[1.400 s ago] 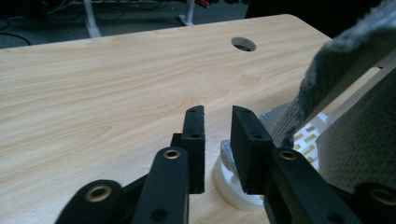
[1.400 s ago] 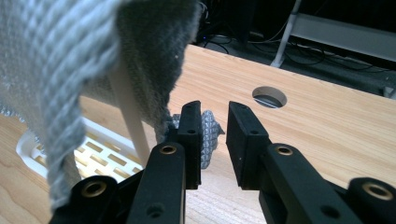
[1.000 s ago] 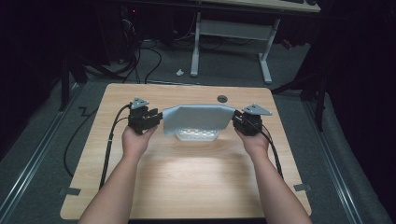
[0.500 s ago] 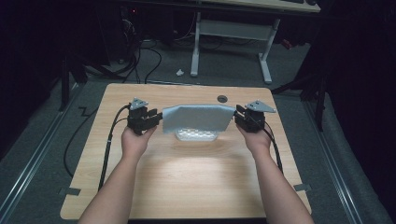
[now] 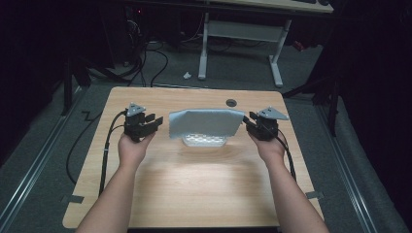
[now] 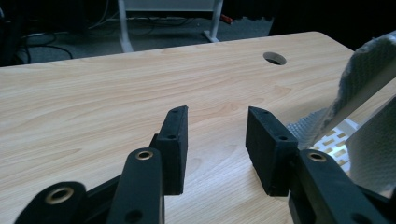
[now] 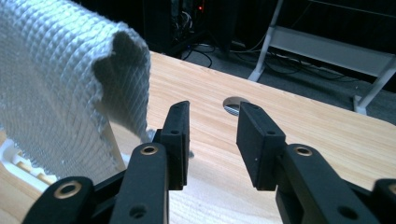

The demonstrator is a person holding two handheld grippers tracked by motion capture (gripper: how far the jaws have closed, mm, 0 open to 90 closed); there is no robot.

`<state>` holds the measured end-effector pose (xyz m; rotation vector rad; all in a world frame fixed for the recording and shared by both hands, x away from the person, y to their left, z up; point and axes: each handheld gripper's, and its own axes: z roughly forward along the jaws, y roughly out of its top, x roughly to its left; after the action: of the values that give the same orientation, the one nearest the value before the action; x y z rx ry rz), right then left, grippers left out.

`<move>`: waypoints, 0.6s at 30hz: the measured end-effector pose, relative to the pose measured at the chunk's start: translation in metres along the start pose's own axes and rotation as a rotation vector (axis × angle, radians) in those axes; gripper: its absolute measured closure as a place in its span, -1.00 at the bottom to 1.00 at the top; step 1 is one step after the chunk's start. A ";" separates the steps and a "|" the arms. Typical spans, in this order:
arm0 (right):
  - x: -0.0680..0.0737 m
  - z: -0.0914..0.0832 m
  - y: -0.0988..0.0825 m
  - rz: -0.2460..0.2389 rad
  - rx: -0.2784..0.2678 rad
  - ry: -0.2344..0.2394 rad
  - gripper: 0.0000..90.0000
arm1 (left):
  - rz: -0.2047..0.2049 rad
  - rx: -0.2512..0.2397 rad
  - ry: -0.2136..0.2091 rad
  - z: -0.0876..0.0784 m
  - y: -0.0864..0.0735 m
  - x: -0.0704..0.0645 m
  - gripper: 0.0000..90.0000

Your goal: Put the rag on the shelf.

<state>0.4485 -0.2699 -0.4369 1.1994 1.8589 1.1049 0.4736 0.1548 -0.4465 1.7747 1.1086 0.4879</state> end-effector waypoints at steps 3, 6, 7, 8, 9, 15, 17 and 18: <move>0.001 -0.005 0.000 -0.003 0.000 0.001 0.38 | 0.001 -0.007 0.001 -0.007 -0.001 0.003 0.27; 0.000 -0.011 0.000 -0.010 -0.001 0.000 0.35 | 0.012 -0.011 0.004 -0.015 -0.002 0.005 0.24; 0.000 -0.014 0.000 -0.011 0.001 -0.003 0.34 | 0.016 -0.015 0.004 -0.019 -0.003 0.005 0.22; 0.000 -0.017 0.000 -0.009 -0.003 -0.004 0.32 | 0.017 -0.020 0.003 -0.022 -0.004 0.006 0.21; 0.000 -0.020 0.000 -0.018 -0.011 -0.004 0.32 | 0.021 -0.022 0.002 -0.025 -0.005 0.006 0.20; 0.000 -0.038 -0.005 -0.026 -0.018 -0.006 0.26 | 0.028 -0.050 -0.007 -0.048 -0.013 0.006 0.12; 0.001 -0.045 -0.007 -0.037 -0.024 0.000 0.23 | 0.054 -0.052 -0.003 -0.057 -0.017 0.002 0.08; 0.003 -0.050 -0.008 -0.049 -0.043 -0.004 0.22 | 0.064 -0.059 -0.003 -0.062 -0.020 0.000 0.07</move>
<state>0.4013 -0.2838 -0.4228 1.1256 1.8428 1.1098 0.4191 0.1890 -0.4348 1.7633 1.0272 0.5510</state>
